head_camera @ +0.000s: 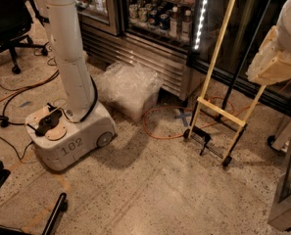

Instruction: Close left fridge door

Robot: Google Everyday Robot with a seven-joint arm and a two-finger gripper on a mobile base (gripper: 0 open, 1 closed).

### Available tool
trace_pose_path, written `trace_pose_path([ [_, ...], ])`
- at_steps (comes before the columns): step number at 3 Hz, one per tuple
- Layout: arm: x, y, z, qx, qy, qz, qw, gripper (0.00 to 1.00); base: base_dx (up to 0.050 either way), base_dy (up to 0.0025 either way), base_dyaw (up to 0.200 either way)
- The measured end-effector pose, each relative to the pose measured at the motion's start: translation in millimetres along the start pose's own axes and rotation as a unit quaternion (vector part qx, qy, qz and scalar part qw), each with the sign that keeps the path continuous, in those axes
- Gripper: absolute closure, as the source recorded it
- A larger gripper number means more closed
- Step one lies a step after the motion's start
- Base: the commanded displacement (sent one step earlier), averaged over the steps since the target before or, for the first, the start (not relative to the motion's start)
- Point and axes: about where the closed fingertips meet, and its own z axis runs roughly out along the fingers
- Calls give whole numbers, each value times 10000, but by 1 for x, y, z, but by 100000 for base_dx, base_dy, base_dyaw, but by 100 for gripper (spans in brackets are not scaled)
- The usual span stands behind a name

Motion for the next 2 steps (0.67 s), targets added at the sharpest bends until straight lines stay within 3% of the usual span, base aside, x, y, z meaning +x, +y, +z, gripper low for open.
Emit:
trace_pose_path([
  [1,-6,-21,-6,206,-22,61,9998,100,0,0,0],
  [2,11,-34,39,-81,55,281,9996,100,0,0,0],
])
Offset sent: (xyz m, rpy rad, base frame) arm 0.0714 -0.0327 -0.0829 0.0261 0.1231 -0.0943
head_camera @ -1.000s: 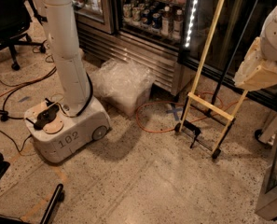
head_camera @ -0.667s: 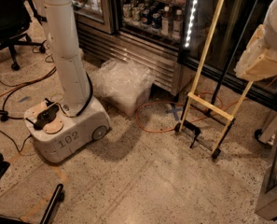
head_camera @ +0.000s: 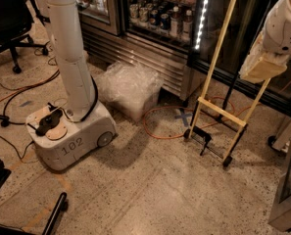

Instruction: Close left fridge door

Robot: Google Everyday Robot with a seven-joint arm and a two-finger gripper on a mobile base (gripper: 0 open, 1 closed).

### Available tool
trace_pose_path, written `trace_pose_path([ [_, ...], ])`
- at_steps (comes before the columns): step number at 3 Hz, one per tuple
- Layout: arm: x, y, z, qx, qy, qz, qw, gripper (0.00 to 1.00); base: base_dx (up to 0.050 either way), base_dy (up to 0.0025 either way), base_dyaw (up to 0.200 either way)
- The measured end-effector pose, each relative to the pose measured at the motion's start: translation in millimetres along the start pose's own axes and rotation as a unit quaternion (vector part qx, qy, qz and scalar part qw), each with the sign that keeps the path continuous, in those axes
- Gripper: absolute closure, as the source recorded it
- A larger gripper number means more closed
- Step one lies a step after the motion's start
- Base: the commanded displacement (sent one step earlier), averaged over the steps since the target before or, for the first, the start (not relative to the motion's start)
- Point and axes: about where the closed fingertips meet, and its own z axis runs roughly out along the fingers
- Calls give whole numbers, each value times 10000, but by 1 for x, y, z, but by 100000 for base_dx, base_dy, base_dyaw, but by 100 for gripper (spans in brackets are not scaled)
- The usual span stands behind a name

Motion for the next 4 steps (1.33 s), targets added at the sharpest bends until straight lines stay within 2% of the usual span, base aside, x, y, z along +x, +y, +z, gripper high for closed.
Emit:
trace_pose_path([
  [1,18,-8,55,-366,121,228,9990,100,0,0,0],
  [2,40,-16,112,-708,291,463,9960,100,0,0,0],
  [3,40,-16,111,-708,289,464,9960,100,0,0,0],
  [4,55,-23,96,-736,-19,614,9954,100,0,0,0],
])
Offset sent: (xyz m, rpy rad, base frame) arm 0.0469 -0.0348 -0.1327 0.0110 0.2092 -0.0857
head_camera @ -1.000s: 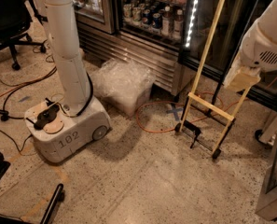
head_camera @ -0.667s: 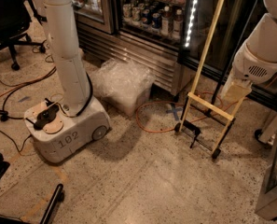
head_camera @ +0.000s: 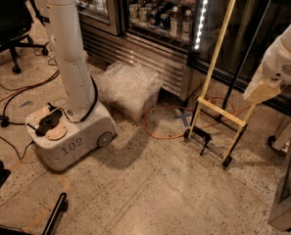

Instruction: Close left fridge door

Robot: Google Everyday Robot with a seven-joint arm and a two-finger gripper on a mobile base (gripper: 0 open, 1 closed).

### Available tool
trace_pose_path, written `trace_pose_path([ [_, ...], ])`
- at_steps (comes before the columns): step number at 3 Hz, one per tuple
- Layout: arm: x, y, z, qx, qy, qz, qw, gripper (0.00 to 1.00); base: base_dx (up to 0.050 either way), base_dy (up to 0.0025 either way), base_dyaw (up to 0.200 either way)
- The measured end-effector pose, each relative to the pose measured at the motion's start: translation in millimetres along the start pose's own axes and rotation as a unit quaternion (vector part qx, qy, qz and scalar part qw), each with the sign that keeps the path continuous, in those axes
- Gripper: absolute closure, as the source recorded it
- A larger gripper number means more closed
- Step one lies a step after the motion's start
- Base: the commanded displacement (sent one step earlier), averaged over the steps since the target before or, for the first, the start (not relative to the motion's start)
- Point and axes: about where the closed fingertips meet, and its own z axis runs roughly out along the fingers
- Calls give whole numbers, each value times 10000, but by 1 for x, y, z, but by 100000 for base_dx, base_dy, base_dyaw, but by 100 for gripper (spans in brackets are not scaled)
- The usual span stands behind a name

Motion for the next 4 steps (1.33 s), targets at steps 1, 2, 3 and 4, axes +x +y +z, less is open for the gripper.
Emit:
trace_pose_path([
  [1,15,-8,-20,-40,-496,61,9987,100,0,0,0],
  [2,15,-8,-20,-40,-496,61,9987,100,4,-6,-19930],
  [3,15,-8,-20,-40,-496,61,9987,100,4802,-2,19],
  [4,15,-8,-19,-40,-496,61,9987,100,6,-9,-19900],
])
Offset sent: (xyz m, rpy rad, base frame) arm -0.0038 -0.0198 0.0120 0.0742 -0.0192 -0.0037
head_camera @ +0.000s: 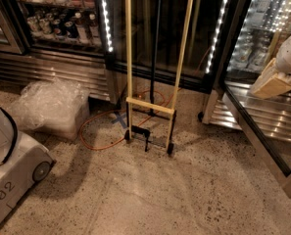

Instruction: Close left fridge door

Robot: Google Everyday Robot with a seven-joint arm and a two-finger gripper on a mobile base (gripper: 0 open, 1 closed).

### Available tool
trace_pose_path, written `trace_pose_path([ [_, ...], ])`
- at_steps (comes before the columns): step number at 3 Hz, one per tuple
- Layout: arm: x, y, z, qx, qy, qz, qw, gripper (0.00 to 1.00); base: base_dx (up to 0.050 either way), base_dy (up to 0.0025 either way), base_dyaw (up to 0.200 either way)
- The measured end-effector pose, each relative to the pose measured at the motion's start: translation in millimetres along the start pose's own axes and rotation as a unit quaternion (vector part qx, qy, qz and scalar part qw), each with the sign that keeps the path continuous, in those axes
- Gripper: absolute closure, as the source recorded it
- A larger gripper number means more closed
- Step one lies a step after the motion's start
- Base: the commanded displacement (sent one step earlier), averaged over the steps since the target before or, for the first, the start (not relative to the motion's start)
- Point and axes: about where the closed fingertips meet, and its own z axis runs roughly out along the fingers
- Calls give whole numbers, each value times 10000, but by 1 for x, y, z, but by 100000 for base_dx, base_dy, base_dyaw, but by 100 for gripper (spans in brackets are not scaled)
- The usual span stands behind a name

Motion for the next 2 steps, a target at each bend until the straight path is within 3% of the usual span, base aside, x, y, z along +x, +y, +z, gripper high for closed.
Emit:
trace_pose_path([
  [2,0,0,0,0,0,0,10000,100,4988,7,-193],
])
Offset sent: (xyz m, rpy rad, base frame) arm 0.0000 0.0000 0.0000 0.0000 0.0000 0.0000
